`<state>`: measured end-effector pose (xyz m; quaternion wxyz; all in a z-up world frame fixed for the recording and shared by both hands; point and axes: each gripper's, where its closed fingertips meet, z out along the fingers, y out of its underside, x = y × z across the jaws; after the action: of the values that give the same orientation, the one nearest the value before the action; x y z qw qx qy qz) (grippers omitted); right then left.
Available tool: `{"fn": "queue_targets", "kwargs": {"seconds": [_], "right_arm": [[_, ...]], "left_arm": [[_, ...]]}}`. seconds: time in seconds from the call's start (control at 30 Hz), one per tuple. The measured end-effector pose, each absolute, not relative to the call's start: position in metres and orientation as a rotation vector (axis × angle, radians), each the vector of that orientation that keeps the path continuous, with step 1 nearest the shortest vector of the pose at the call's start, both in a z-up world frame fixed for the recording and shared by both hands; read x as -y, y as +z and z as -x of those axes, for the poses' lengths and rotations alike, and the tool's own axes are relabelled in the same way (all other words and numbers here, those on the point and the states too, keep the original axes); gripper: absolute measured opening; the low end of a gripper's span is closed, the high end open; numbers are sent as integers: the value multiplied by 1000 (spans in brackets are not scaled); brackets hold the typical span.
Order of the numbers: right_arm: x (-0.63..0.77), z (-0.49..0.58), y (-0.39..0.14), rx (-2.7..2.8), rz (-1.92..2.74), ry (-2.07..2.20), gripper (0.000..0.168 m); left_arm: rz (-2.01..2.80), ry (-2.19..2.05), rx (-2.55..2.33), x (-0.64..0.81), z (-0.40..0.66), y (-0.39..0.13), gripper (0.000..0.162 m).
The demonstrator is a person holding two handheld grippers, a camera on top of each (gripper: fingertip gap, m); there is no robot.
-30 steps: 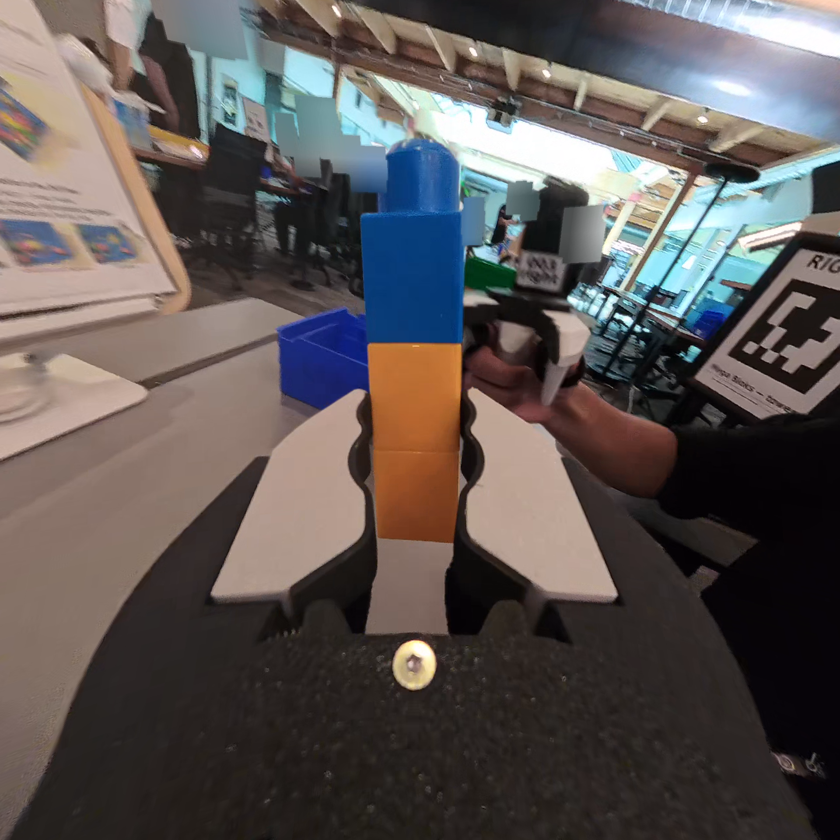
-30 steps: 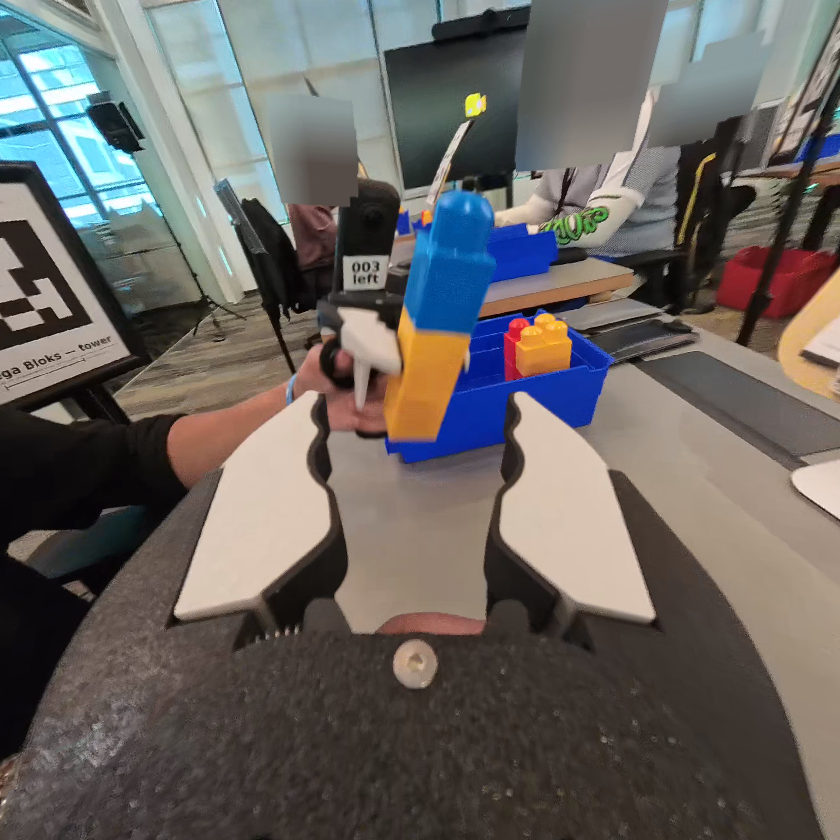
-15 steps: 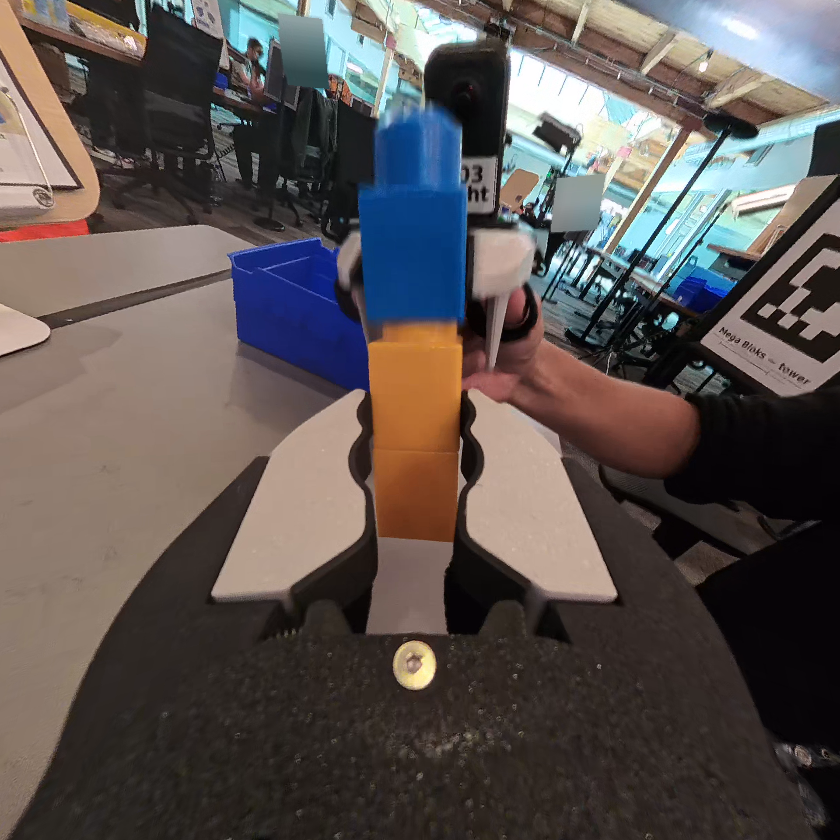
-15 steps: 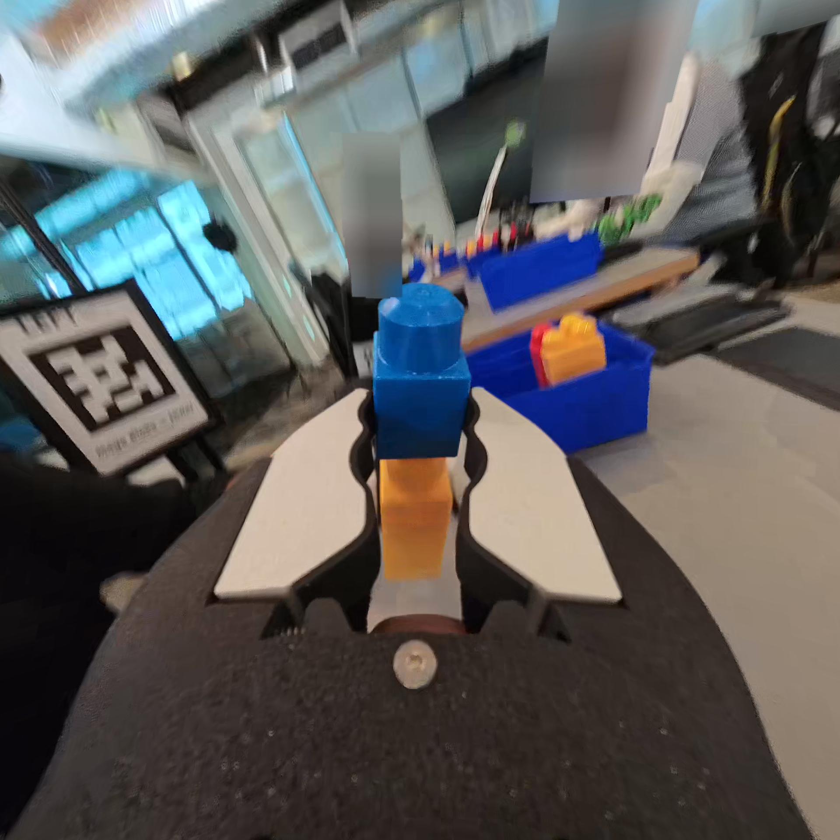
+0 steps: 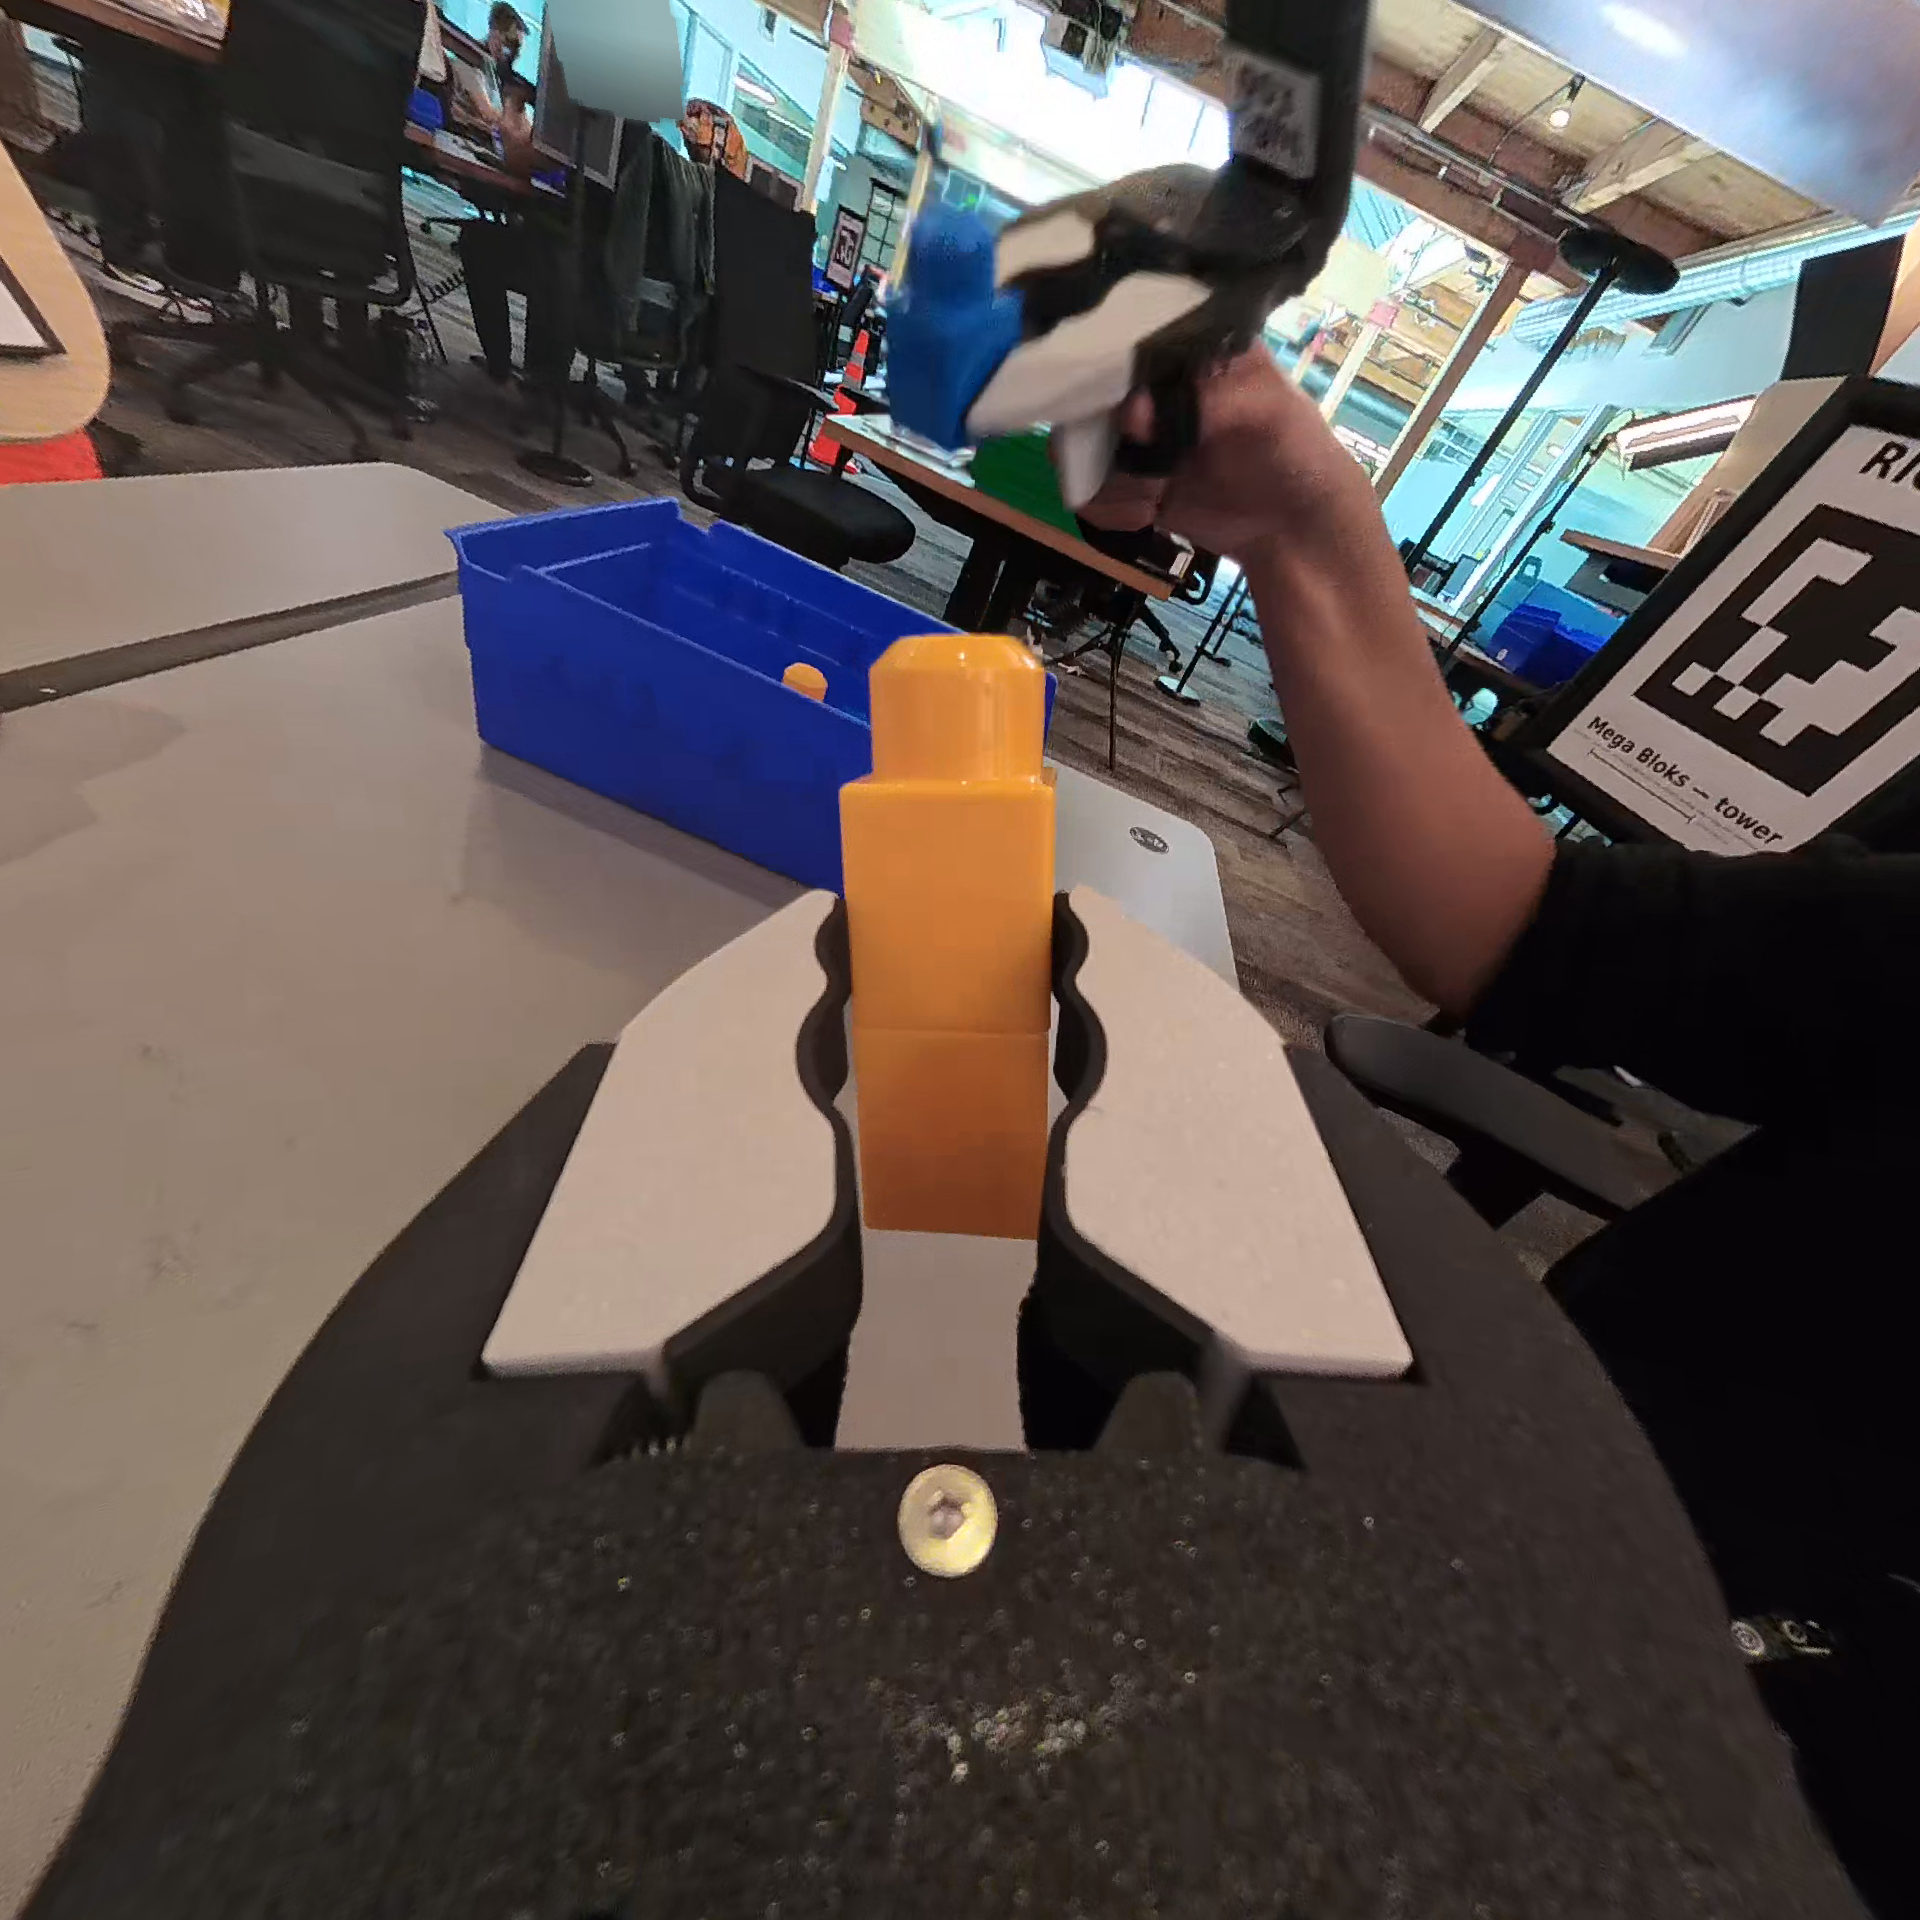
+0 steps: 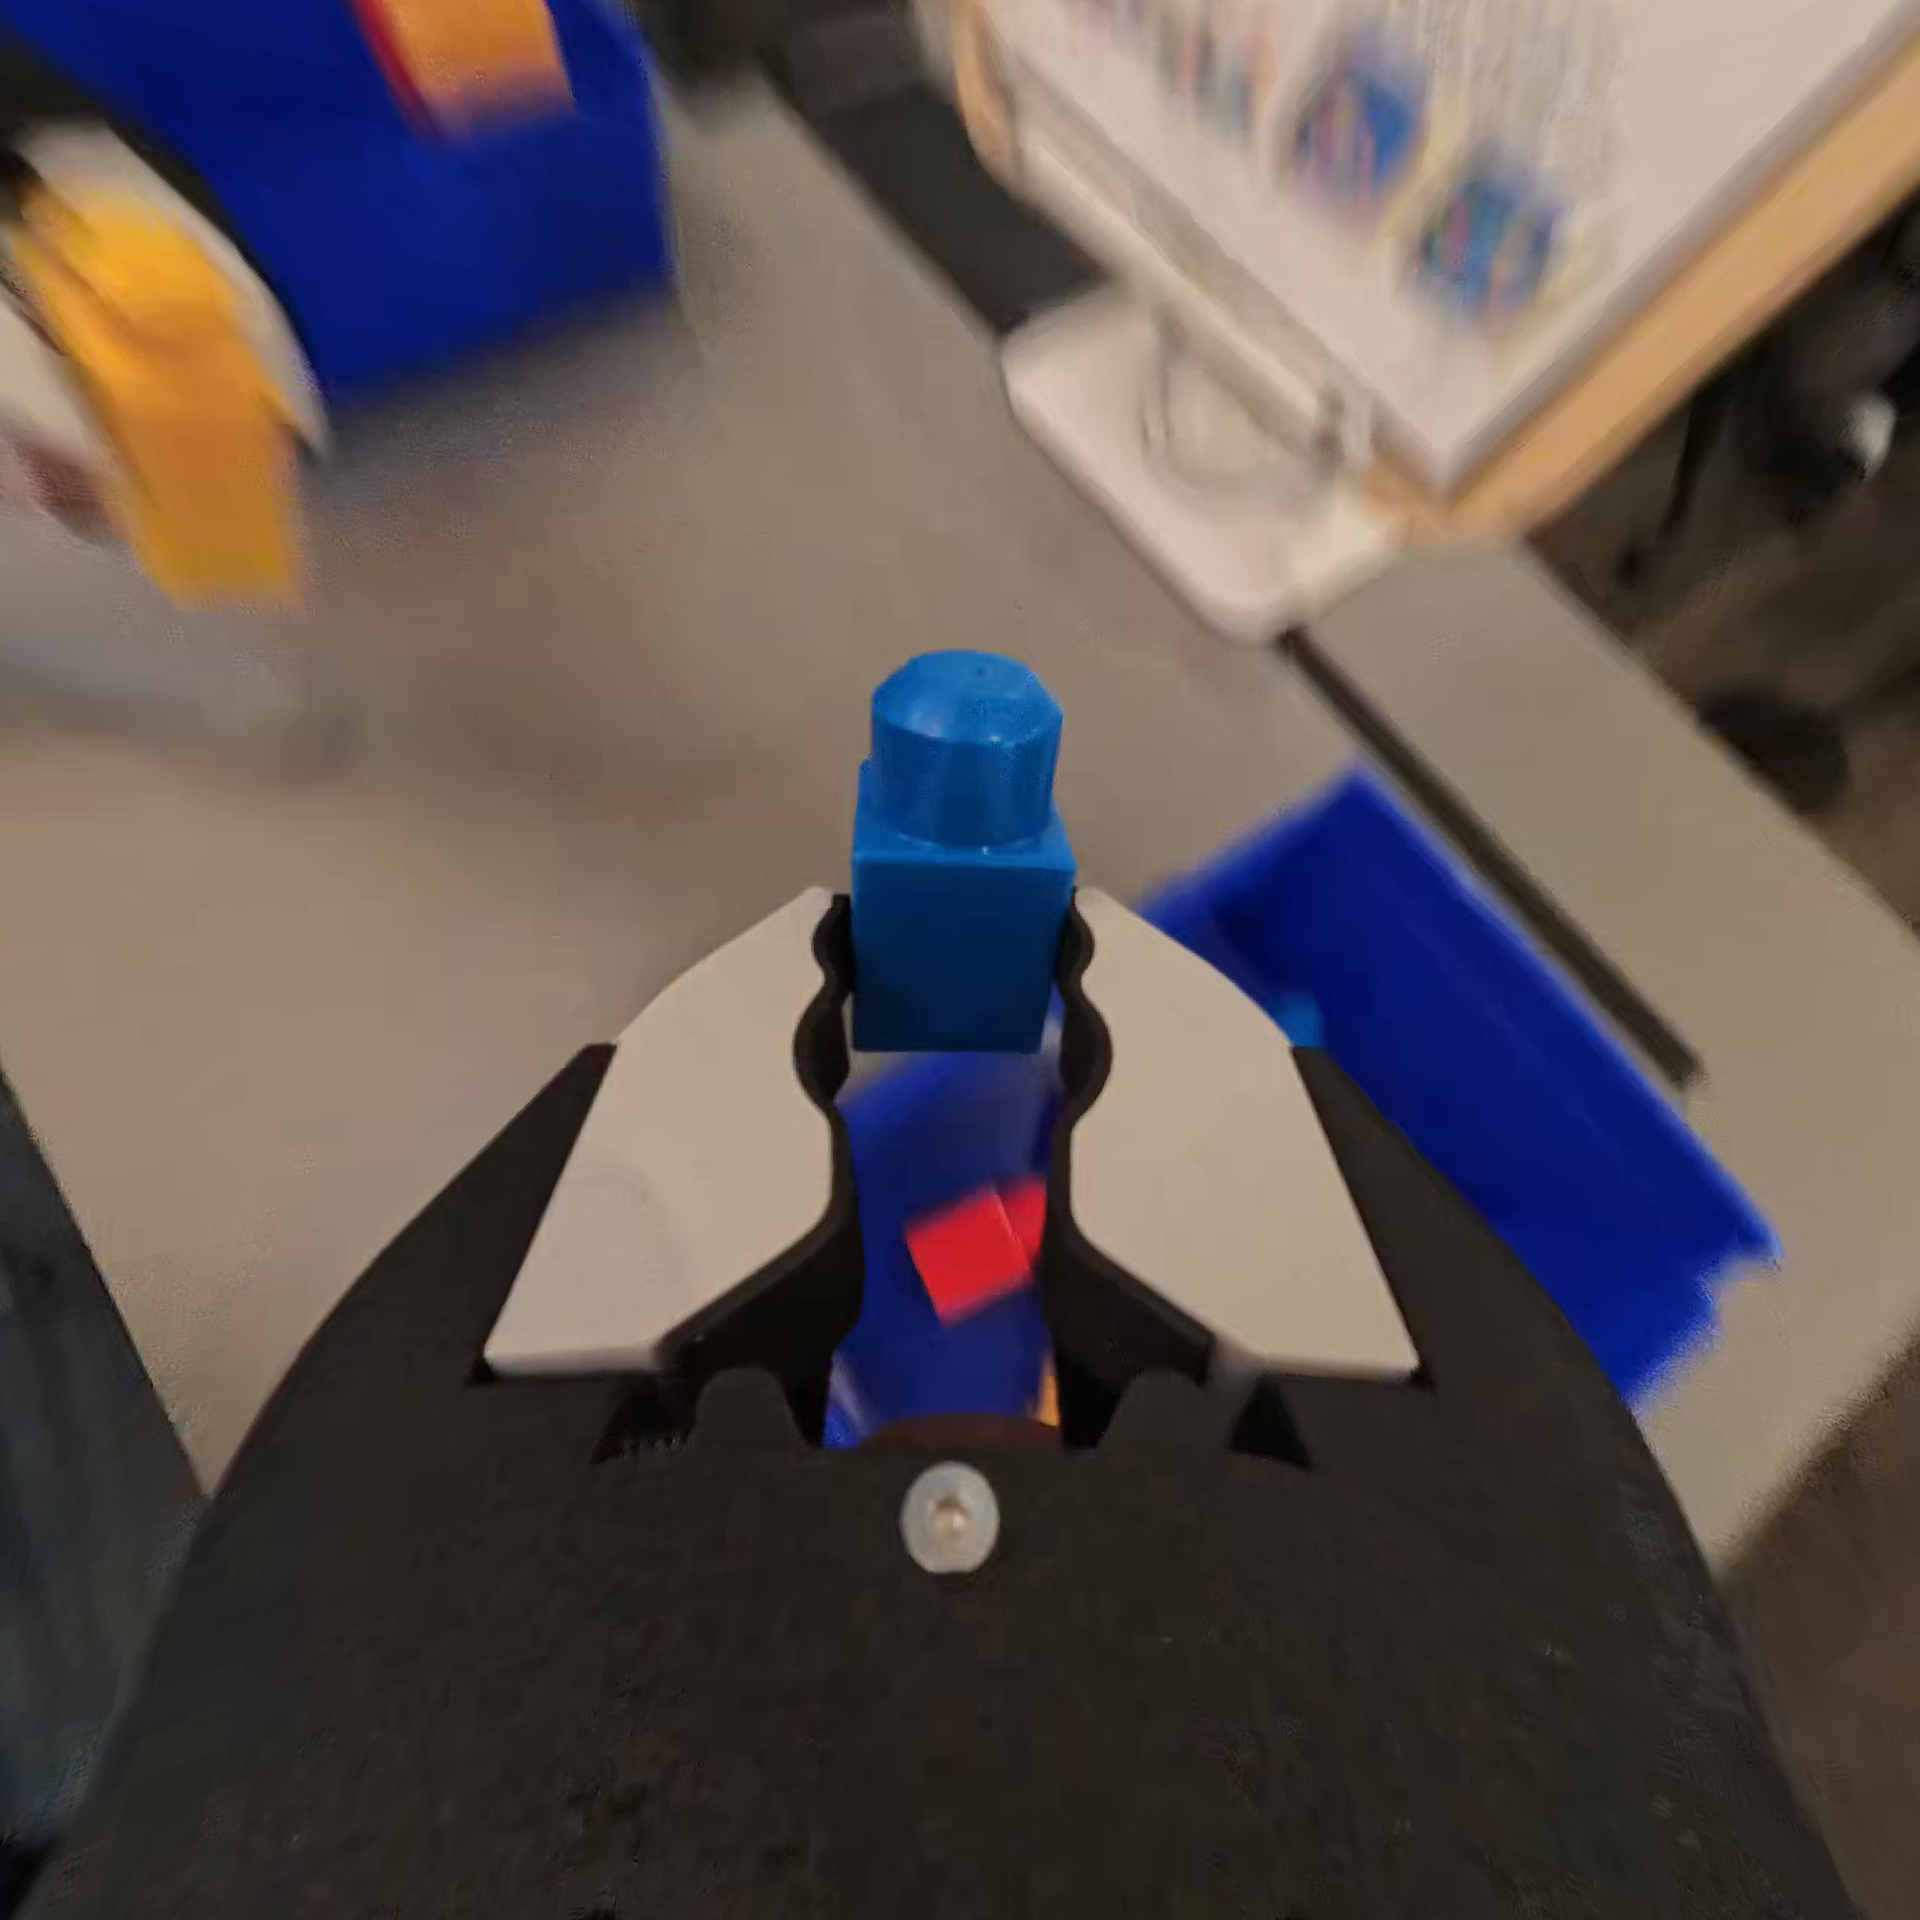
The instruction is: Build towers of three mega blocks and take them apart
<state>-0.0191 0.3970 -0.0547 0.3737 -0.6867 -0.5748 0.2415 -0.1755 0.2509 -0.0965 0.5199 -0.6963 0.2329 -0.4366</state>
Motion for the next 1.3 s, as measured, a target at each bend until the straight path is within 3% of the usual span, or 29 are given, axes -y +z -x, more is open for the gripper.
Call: {"fn": "queue_targets", "kwargs": {"seconds": [0.17,0.3,0.77,0.87,0.97,1.2,1.3], "right_arm": [[-417,-76,-164,1705,2184,256,37],[-404,-107,-219,1901,2349,101,37],[-412,-125,-257,2059,2462,-327,43],[-412,-119,-250,1943,2421,-265,58],[-404,-100,-225,1770,2278,-84,58],[-314,32,-90,1371,1508,1059,53],[-283,63,-79,1223,1403,1385,54]], "left_arm": [[1685,-1076,-552,-253,172,-104,36],[1697,-1059,-553,-254,174,-106,36],[1693,-1045,-552,-254,175,-106,36],[1661,-1053,-541,-253,178,-101,36],[1599,-1081,-517,-252,181,-92,36],[1456,-1105,-482,-249,183,-72,36],[1441,-1113,-473,-249,179,-68,36]]}}
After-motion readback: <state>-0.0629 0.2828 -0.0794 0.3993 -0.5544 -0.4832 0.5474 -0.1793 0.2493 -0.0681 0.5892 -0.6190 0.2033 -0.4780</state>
